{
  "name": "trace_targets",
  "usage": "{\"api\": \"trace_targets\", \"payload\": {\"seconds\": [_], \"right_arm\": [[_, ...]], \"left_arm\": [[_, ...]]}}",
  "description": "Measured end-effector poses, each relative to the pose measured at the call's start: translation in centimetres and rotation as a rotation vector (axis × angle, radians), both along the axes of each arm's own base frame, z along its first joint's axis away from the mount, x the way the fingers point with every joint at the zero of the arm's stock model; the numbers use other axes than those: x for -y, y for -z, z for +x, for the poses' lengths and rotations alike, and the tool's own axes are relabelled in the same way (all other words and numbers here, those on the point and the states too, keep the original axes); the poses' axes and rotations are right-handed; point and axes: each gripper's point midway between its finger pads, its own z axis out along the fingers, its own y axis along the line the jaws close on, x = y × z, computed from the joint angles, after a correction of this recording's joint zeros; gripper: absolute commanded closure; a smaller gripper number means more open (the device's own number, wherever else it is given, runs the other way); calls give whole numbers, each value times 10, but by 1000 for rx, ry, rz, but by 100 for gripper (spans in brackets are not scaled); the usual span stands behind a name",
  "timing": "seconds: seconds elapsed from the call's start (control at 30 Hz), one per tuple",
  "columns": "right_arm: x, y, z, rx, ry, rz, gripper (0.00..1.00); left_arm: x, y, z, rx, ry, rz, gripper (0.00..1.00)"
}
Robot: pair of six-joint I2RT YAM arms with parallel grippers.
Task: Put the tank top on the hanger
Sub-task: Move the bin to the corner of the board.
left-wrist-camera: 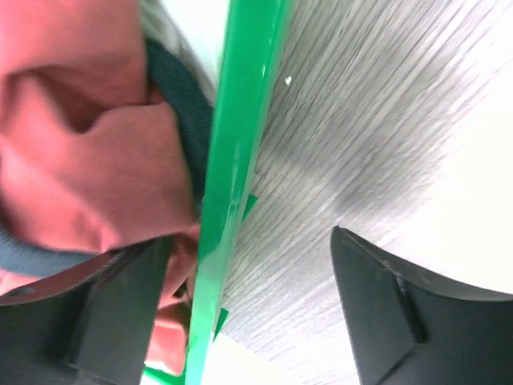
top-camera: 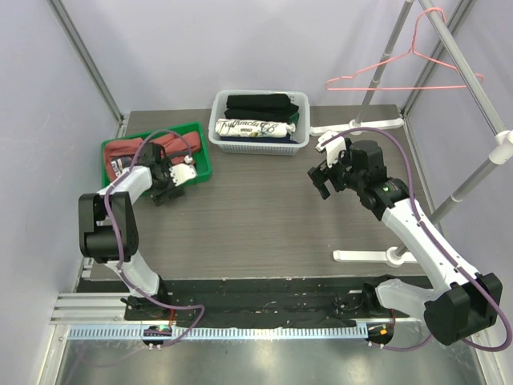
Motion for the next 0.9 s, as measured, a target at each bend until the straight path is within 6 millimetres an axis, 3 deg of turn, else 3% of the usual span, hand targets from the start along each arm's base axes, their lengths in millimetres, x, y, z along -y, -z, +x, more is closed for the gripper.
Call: {"api": "trace_targets", "payload": {"seconds": [0.13,0.43,0.57,0.77,0.9], "right_arm": [[0,0,0,0,0,0,0],[-1,0,0,-1,-6,4,0],[-1,0,-1,-1,-7,4,0],[-1,3,-2,-8,-10,3,0],[-2,4,-2,-11,-11,2,0]], "left_arm": [[13,-15,-3,28,-33,-63,1],[35,-57,-22,72,-206,-248,0],[40,-65,-40,39,-330,-311,0],[34,-70,-73,-39,-515,-370,0],[27,-76,-85,-52,-603,-393,0]]}}
